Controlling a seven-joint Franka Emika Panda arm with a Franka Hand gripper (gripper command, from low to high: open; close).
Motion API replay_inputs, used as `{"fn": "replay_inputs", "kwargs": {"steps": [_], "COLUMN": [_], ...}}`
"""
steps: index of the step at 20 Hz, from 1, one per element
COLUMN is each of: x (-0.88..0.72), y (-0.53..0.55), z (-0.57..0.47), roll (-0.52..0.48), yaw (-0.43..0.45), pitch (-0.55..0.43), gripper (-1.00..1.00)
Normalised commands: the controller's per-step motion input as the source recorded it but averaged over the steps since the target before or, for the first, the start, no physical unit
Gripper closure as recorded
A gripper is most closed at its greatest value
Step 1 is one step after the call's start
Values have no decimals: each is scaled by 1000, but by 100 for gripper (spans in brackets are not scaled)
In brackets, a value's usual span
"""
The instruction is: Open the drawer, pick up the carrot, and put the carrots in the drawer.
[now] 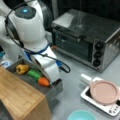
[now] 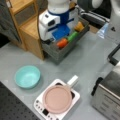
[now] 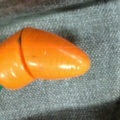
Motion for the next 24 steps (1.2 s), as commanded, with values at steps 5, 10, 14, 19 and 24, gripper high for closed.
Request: {"fn": "replay_inputs", "kwargs": {"steps": [5,10,14,19,24], "x": [-159,-154,-208,-194,-159], "y": [406,276,207,260,249], "z": [-2,-173,-180,-104,-99], "roll": [-31,-95,-26,98,139], "yaw": [-523,-386,-434,-384,-300], "pitch": [-340,-321,-109,50,40], "gripper": [-100,-100,-100,-100,-100]}}
